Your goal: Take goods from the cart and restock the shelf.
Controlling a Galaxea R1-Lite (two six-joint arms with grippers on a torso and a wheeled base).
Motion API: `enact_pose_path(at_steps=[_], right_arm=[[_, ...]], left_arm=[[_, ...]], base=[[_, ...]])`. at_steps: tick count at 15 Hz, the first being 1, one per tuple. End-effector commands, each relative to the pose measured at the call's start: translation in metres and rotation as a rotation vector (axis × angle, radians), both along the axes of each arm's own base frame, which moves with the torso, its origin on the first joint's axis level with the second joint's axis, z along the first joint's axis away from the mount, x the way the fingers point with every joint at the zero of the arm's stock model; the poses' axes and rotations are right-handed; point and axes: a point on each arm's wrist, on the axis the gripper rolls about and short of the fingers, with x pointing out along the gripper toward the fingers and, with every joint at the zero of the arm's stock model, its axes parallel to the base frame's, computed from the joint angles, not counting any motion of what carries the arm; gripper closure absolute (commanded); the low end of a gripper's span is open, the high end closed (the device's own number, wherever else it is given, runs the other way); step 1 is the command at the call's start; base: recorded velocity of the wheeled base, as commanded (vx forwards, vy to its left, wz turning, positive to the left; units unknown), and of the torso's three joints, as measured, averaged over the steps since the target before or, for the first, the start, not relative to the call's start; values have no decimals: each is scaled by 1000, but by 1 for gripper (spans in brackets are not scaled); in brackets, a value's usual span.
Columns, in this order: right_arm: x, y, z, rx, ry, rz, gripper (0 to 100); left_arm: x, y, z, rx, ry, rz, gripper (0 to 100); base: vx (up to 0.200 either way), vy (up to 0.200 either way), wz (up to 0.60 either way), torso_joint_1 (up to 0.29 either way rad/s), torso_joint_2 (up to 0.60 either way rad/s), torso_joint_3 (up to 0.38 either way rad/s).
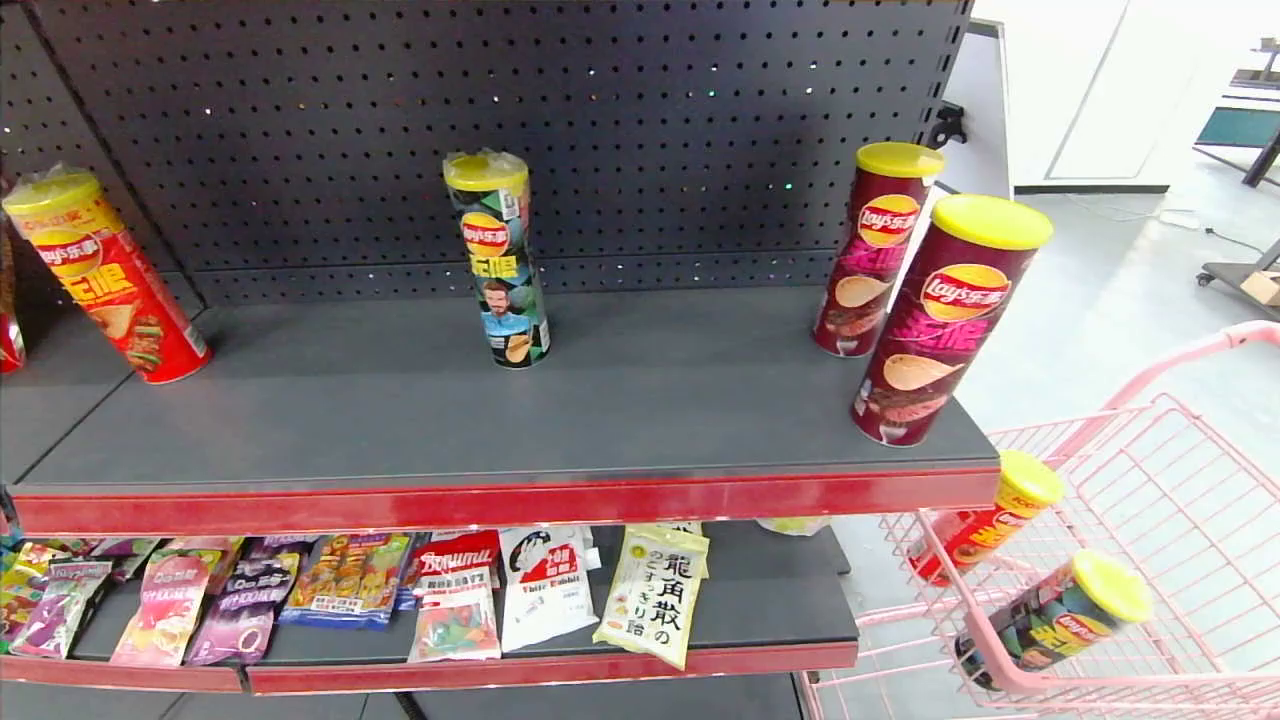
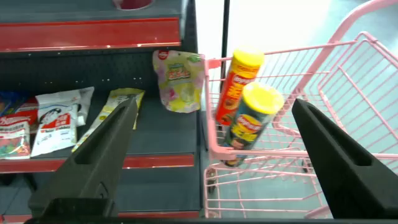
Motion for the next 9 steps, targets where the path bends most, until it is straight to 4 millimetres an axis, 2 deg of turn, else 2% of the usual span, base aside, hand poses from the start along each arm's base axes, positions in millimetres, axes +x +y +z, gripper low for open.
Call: enact_pose_path(at_steps=[1,3,4,9], right_arm=[[0,0,0,0,0,1,0],[0,0,0,0,0,1,0],[0,0,0,-1,0,1,0],[0,0,0,0,0,1,0]], left_arm=[[0,0,0,-1,1,0,0],[0,0,0,1,1,0,0],[0,0,0,-1,1,0,0],[0,0,0,-1,1,0,0]], base=[[0,-200,0,7,2,-2],[0,-200,0,0,0,2],[0,0,0,0,0,0],[0,0,-600,0,1,3]])
